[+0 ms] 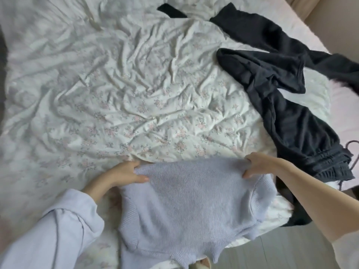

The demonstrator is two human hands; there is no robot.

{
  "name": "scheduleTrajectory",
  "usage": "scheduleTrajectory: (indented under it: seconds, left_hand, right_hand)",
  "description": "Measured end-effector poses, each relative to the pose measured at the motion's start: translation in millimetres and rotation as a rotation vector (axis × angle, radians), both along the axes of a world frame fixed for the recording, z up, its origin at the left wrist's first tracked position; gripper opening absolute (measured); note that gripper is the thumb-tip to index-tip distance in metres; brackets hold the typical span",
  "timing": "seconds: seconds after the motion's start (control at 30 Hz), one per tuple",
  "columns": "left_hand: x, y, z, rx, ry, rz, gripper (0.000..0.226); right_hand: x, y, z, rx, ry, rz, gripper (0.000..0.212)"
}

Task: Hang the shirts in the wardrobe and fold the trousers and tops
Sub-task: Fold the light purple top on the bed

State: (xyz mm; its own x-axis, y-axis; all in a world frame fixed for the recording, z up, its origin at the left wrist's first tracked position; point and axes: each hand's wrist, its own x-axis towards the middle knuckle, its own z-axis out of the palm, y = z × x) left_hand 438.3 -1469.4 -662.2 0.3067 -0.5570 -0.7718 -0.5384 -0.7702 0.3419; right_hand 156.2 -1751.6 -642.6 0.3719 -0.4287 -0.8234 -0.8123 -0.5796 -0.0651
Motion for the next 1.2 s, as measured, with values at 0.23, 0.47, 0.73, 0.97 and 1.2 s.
scheduleTrajectory:
  seconds: [0.23,0.47,0.73,0.97,1.2]
  left_hand:
    - [22.7,-45.3,32.2,-0.220,0.006,0.307,0.045]
    - [73.3,-115.6,47.3,-0.301,-0.332,0.467,0.068]
    - [-22.1,-118.4,-11.6,-0.247,-0.628,-0.178,0.075]
    - [-44.7,-116.5,-20.2,-0.059,-0.606,-0.066,0.085]
    - [-24.9,-126.1,4.5,-0.066,-0.383,-0.047,0.067]
  right_hand:
    - [35.0,-32.0,41.0,-0.191,-0.425,-0.582,0.028]
    - [88.0,-97.4,44.9,-0.086,-0.694,-0.841,0.053]
    - [55.4,-101.6,-17.1,-0.169,-0.568,-0.871,0.038]
    - [27.9,-84.2,-16.5,-0.088,-0.416,-1.083,0.046]
    - [72.1,-34.7,30.5,-0.234,-0.586,-0.997,0.019]
